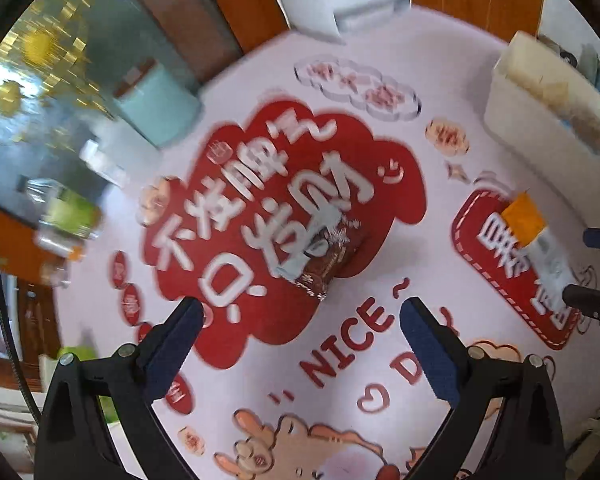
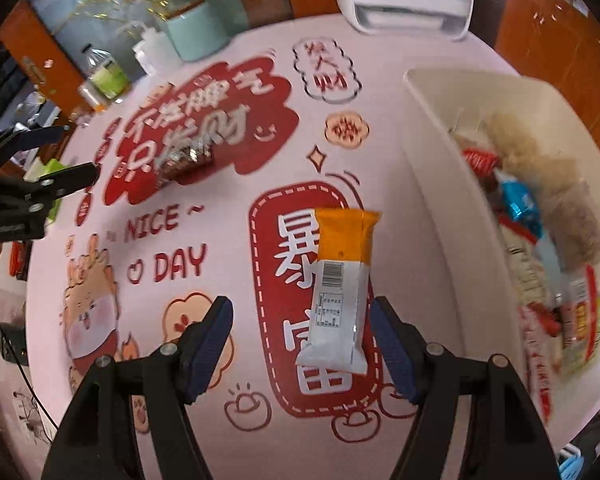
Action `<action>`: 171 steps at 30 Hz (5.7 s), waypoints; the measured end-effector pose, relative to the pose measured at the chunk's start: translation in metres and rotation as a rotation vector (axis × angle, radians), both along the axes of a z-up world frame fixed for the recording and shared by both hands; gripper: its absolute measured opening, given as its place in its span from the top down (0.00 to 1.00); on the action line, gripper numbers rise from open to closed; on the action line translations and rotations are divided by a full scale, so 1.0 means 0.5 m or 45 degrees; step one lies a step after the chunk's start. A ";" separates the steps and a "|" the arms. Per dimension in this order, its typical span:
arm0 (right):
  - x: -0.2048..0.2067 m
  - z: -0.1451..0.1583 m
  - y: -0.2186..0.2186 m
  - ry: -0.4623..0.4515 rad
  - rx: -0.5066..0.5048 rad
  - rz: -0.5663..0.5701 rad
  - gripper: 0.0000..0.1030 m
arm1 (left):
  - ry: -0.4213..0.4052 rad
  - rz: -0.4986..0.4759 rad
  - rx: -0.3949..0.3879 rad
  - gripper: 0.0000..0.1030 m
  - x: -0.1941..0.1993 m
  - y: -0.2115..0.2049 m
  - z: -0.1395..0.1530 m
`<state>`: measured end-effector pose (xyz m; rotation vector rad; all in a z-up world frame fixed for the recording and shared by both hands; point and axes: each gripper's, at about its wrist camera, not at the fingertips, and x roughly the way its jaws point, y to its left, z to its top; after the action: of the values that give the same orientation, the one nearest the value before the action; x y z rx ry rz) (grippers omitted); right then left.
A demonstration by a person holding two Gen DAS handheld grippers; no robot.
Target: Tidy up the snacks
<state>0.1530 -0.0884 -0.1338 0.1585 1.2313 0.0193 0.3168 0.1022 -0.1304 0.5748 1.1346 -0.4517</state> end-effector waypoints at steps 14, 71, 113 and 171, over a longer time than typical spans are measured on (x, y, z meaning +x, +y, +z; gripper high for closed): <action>0.033 -0.113 -0.020 0.135 -0.048 -0.161 0.31 | 0.188 0.070 -0.066 0.24 0.097 -0.030 -0.172; -0.165 0.075 -0.132 -0.219 0.058 -0.019 0.66 | 0.209 0.067 -0.045 0.64 -0.067 -0.165 -0.154; -0.179 0.349 -0.492 -0.588 -0.151 -0.111 0.61 | -0.138 0.169 -0.471 0.59 -0.343 -0.639 0.297; -0.312 0.334 -0.267 -0.438 -0.001 0.144 0.45 | -0.360 0.907 -0.415 0.04 -0.630 -0.278 0.348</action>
<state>-0.0027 -0.2220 0.0332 0.0804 0.8954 0.1394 0.0021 -0.0369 0.0436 -0.0686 0.8940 0.0669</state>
